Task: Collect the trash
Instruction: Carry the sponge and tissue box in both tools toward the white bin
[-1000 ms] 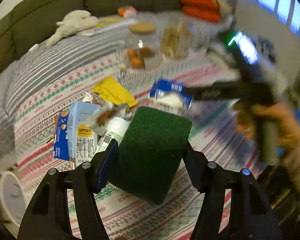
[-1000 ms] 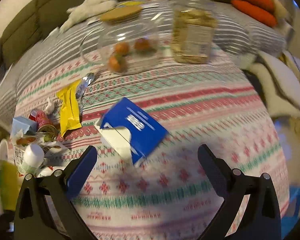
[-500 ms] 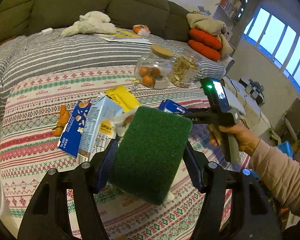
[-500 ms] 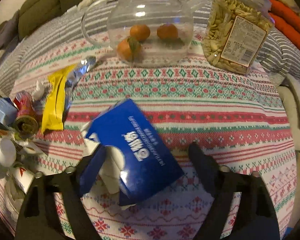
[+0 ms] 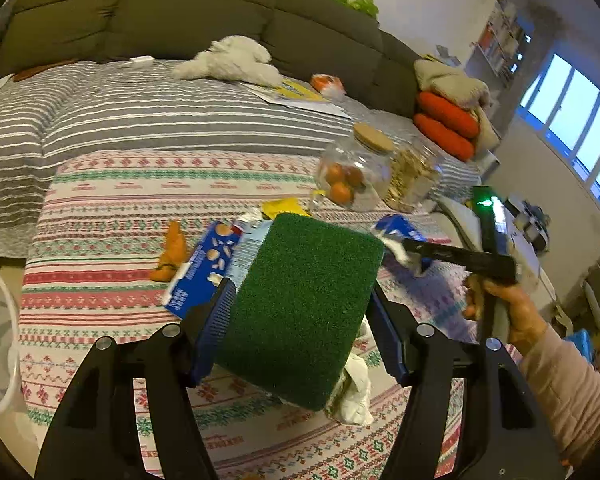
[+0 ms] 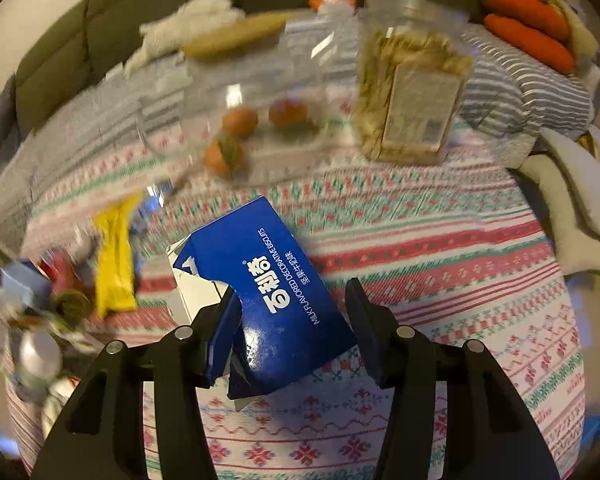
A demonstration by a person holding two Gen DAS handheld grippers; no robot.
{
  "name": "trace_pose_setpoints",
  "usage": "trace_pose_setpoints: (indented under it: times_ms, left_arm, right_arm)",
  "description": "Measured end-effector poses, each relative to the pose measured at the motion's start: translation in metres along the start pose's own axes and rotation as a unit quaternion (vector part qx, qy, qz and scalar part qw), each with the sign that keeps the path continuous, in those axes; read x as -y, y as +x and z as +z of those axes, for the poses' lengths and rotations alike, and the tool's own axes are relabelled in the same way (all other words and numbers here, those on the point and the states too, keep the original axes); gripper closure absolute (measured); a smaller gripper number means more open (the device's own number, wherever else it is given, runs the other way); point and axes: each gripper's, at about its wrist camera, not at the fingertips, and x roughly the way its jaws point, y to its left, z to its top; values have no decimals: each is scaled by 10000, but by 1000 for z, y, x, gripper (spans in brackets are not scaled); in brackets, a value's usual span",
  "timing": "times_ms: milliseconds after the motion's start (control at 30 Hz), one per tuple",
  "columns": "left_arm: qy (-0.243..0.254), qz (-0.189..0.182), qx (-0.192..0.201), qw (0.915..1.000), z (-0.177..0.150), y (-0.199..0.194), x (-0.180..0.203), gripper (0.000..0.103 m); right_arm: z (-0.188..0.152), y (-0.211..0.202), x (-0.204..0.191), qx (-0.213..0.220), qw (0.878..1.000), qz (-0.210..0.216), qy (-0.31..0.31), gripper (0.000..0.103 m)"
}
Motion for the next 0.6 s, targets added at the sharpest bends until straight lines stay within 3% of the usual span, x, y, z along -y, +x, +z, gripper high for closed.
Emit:
trace_pose_setpoints:
  times_ms: [200, 600]
  left_arm:
    - [-162, 224, 163, 9995, 3, -13, -11, 41]
    - [-538, 794, 519, 9940, 4, -49, -41, 41]
  right_arm:
    - [10, -39, -24, 603, 9981, -3, 137, 51]
    - [6, -92, -105, 1216, 9915, 446, 99, 51]
